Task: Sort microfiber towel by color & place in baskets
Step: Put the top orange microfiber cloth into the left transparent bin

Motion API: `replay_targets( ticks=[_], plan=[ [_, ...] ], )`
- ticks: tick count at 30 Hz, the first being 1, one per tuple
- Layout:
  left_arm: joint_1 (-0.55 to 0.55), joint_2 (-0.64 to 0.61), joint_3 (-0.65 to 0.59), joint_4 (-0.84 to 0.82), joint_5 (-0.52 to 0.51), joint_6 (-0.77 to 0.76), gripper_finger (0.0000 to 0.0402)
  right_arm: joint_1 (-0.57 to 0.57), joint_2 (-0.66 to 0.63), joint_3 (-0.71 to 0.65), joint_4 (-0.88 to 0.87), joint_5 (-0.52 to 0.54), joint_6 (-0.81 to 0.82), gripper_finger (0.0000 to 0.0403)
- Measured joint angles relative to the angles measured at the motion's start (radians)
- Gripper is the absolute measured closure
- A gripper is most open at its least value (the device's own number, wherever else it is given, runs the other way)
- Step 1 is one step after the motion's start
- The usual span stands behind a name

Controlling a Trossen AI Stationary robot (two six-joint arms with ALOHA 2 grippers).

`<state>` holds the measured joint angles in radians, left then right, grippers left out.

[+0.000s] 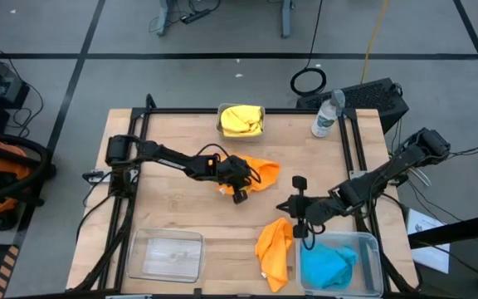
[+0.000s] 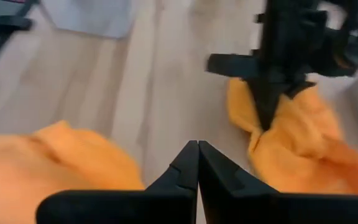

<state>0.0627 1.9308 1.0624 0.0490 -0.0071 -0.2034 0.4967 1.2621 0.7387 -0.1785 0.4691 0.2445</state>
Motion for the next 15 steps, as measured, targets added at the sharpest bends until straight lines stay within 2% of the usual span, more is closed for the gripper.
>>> replay_targets(
  ticks=[5,15],
  plan=[
    [-0.031,-0.074,0.028,-0.045,-0.02,0.008,0.0389,0.019,0.0,0.0,0.005,0.111,-0.009,0.0403],
    [-0.129,-0.286,0.027,-0.216,-0.183,0.006,0.0392,0.014,0.001,0.001,0.047,0.136,-0.087,0.0403]
  ],
)
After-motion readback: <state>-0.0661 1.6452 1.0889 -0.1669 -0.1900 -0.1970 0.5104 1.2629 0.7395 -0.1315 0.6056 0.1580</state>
